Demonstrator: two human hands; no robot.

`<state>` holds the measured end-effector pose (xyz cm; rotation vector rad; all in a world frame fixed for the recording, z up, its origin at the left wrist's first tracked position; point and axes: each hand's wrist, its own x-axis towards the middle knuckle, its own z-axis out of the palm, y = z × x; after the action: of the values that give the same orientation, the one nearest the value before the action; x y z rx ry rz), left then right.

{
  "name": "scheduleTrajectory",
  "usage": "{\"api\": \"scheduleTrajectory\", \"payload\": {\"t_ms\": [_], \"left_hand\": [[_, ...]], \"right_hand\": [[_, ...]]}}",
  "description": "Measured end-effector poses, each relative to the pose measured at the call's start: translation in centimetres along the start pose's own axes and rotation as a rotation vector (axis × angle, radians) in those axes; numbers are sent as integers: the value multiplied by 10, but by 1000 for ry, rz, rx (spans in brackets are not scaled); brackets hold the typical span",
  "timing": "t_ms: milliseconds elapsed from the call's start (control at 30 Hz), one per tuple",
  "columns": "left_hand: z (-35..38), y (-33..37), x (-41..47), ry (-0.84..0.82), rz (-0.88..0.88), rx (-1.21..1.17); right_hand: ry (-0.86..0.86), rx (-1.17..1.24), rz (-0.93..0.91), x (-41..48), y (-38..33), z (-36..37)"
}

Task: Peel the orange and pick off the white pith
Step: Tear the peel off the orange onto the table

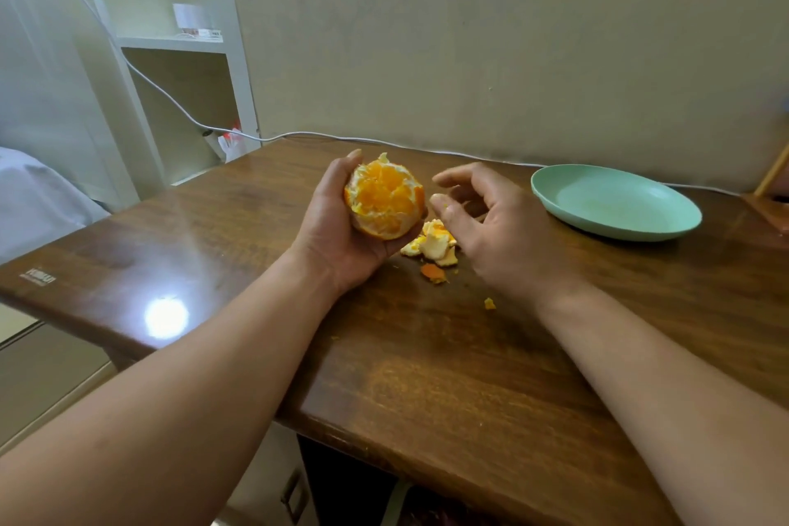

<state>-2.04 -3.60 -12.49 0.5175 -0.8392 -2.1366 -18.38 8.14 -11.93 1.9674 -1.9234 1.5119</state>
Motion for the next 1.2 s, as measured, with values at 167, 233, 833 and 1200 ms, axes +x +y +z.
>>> {"api": "scheduleTrajectory", "payload": {"t_ms": [167, 233, 833, 1200], "left_hand": [[5, -4, 0, -15, -10, 122], [6, -4, -2, -17, -3, 143], [9, -10, 1, 6, 50, 226], [13, -11, -4, 33, 107, 324]], "right_hand": [[-33, -12, -42, -3, -5, 0], [-39, -15, -53, -3, -4, -2], [26, 4, 1, -1, -5, 8], [-25, -53, 14, -2, -4, 3]]}}
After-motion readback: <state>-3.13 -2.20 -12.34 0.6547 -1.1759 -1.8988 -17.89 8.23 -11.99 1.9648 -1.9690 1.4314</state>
